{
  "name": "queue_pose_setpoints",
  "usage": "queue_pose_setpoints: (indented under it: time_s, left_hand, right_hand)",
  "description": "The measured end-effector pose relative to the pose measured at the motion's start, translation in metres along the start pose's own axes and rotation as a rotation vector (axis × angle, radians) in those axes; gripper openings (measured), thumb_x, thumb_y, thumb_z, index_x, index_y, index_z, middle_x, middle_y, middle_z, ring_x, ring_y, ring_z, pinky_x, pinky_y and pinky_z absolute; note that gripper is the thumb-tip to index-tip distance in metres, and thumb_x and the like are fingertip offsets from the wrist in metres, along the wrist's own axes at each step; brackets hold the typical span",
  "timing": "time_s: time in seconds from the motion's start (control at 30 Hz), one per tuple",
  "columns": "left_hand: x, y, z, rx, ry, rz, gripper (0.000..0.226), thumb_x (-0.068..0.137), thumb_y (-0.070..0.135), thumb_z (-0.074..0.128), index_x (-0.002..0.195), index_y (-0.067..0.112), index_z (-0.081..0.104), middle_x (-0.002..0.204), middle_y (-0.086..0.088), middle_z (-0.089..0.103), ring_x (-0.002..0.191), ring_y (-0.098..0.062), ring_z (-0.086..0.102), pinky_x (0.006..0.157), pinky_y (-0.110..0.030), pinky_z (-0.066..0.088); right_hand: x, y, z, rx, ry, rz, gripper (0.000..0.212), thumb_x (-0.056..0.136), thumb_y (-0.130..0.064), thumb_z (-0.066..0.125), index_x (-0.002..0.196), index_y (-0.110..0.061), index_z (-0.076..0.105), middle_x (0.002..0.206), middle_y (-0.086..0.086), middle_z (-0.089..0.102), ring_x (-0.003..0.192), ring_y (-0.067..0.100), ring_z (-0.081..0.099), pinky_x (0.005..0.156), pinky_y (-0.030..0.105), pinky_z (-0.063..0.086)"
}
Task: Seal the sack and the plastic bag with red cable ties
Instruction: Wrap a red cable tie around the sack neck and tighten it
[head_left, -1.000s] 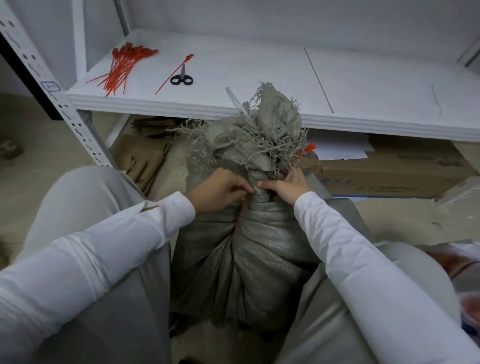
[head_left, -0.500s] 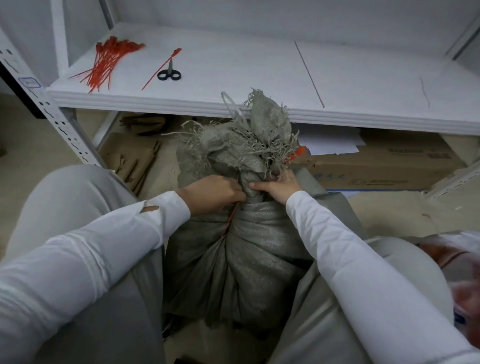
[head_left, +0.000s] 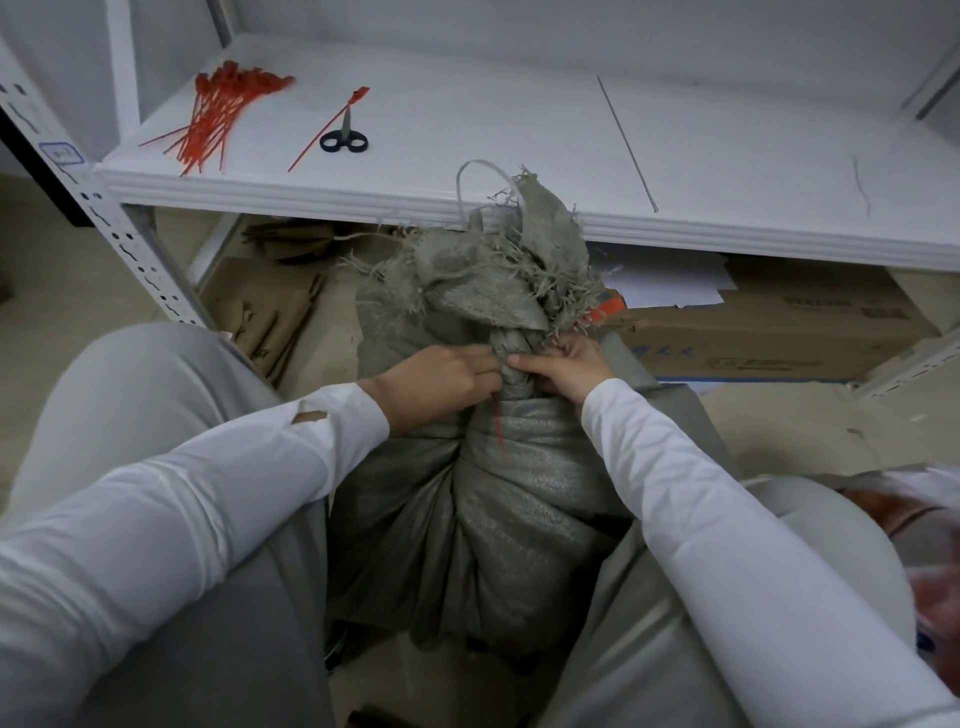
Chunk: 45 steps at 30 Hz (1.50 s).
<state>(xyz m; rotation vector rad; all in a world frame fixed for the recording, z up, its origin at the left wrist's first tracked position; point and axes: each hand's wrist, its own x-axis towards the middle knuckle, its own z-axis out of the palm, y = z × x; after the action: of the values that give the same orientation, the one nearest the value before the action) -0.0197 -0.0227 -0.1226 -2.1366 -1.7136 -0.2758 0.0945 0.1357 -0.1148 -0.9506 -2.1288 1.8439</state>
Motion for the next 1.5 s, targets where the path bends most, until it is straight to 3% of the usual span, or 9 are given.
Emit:
queue_pose_setpoints:
  time_s: [0.13, 0.33, 0.6, 0.7, 0.93, 1.07, 1.2, 1.3, 1.5]
  left_hand:
    - [0.005, 0.002, -0.001, 0.081, 0.09, 0.092, 0.011, 0.084, 0.007, 0.059, 0.077, 0.009, 0.066, 0.088, -0.008, 0.065, 0.088, -0.022, 0.05, 0.069, -0.028, 0.042]
    - [0.009, 0.004, 0.009, 0.14, 0.021, 0.231, 0.01, 0.088, 0.008, 0.061, 0.081, 0.01, 0.068, 0.108, -0.012, 0.067, 0.111, -0.03, 0.058, 0.11, -0.041, 0.035]
    - [0.007, 0.005, 0.006, 0.201, -0.058, 0.108, 0.013, 0.086, 0.015, 0.052, 0.085, 0.02, 0.064, 0.115, -0.008, 0.066, 0.104, -0.029, 0.061, 0.087, -0.042, 0.047]
    - [0.006, 0.004, 0.008, 0.19, -0.05, 0.109, 0.011, 0.085, 0.015, 0.053, 0.085, 0.02, 0.063, 0.114, -0.007, 0.067, 0.101, -0.03, 0.058, 0.084, -0.041, 0.046]
    - [0.004, 0.005, 0.005, 0.209, -0.094, 0.056, 0.016, 0.086, 0.017, 0.05, 0.09, 0.021, 0.065, 0.109, -0.001, 0.069, 0.1, -0.028, 0.06, 0.079, -0.039, 0.042]
    - [0.0, 0.002, 0.006, 0.131, -0.232, -0.105, 0.011, 0.082, 0.029, 0.061, 0.091, 0.025, 0.068, 0.101, 0.008, 0.07, 0.103, -0.023, 0.058, 0.075, -0.035, 0.042]
    - [-0.003, 0.004, 0.011, 0.012, -0.436, -0.245, 0.019, 0.091, 0.035, 0.055, 0.105, 0.028, 0.064, 0.124, 0.011, 0.058, 0.123, -0.02, 0.04, 0.087, -0.035, 0.036]
    - [0.0, 0.006, 0.007, -0.012, -0.517, -0.277, 0.018, 0.093, 0.039, 0.052, 0.103, 0.028, 0.062, 0.125, 0.012, 0.052, 0.125, -0.018, 0.033, 0.088, -0.034, 0.034]
    - [0.004, 0.014, -0.004, -0.141, -0.52, -0.324, 0.022, 0.092, 0.044, 0.052, 0.094, 0.025, 0.064, 0.118, 0.011, 0.053, 0.119, -0.017, 0.035, 0.088, -0.033, 0.03]
  right_hand:
    - [-0.001, 0.004, 0.004, 0.142, -0.059, 0.057, 0.018, 0.076, 0.003, 0.074, 0.08, -0.012, 0.065, 0.072, 0.0, 0.07, 0.071, 0.014, 0.065, 0.069, 0.028, 0.054]
    - [-0.001, 0.009, 0.007, 0.223, -0.057, 0.087, 0.031, 0.08, 0.015, 0.058, 0.08, -0.016, 0.058, 0.062, -0.002, 0.064, 0.064, 0.014, 0.057, 0.052, 0.021, 0.047]
    - [0.0, 0.005, 0.009, 0.365, -0.044, 0.198, 0.005, 0.09, -0.026, 0.053, 0.089, -0.029, 0.056, 0.084, -0.004, 0.062, 0.072, 0.013, 0.057, 0.066, 0.027, 0.043]
    - [0.003, 0.004, 0.008, 0.382, -0.026, 0.18, 0.015, 0.096, -0.041, 0.048, 0.101, -0.031, 0.057, 0.104, -0.003, 0.065, 0.082, 0.019, 0.064, 0.073, 0.034, 0.046]
    - [-0.002, 0.012, 0.011, 0.396, 0.11, 0.119, 0.019, 0.1, -0.02, 0.048, 0.09, -0.011, 0.062, 0.094, 0.007, 0.067, 0.075, 0.021, 0.066, 0.069, 0.034, 0.053]
    - [0.0, 0.025, 0.006, -0.008, 0.154, 0.033, 0.026, 0.093, -0.017, 0.06, 0.096, 0.007, 0.069, 0.087, 0.015, 0.071, 0.073, 0.024, 0.068, 0.067, 0.037, 0.057]
    - [-0.005, 0.035, 0.003, -0.373, 0.12, -0.054, 0.024, 0.086, -0.026, 0.07, 0.085, -0.003, 0.074, 0.08, 0.016, 0.072, 0.076, 0.025, 0.067, 0.072, 0.029, 0.05]
    - [-0.012, 0.036, 0.004, -0.409, 0.116, -0.135, 0.018, 0.085, -0.023, 0.071, 0.091, -0.008, 0.077, 0.086, 0.009, 0.075, 0.08, 0.017, 0.067, 0.073, 0.021, 0.047]
    - [-0.017, 0.041, -0.001, -0.413, 0.047, -0.168, 0.016, 0.084, -0.021, 0.071, 0.097, -0.016, 0.077, 0.095, 0.004, 0.075, 0.093, 0.016, 0.068, 0.09, 0.029, 0.052]
